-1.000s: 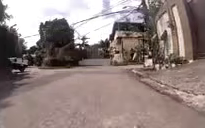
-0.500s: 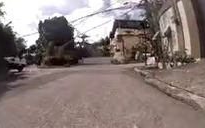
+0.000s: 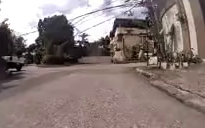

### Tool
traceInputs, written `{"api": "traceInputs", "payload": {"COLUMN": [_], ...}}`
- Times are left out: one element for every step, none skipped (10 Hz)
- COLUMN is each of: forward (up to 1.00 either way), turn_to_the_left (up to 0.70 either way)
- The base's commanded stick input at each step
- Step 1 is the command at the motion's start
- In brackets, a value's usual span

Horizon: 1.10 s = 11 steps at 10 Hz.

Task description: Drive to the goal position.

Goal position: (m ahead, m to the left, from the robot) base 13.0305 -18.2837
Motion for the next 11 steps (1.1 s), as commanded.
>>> {"api": "traceInputs", "payload": {"forward": [0.70, 0.70, 0.70, 0.70, 0.70, 0.70, 0.70, 0.70, 0.70, 0.70, 0.70], "turn_to_the_left": [0.00, 0.00, 0.00, 0.00, 0.00, 0.00, 0.00, 0.00, 0.00, 0.00, 0.00]}}
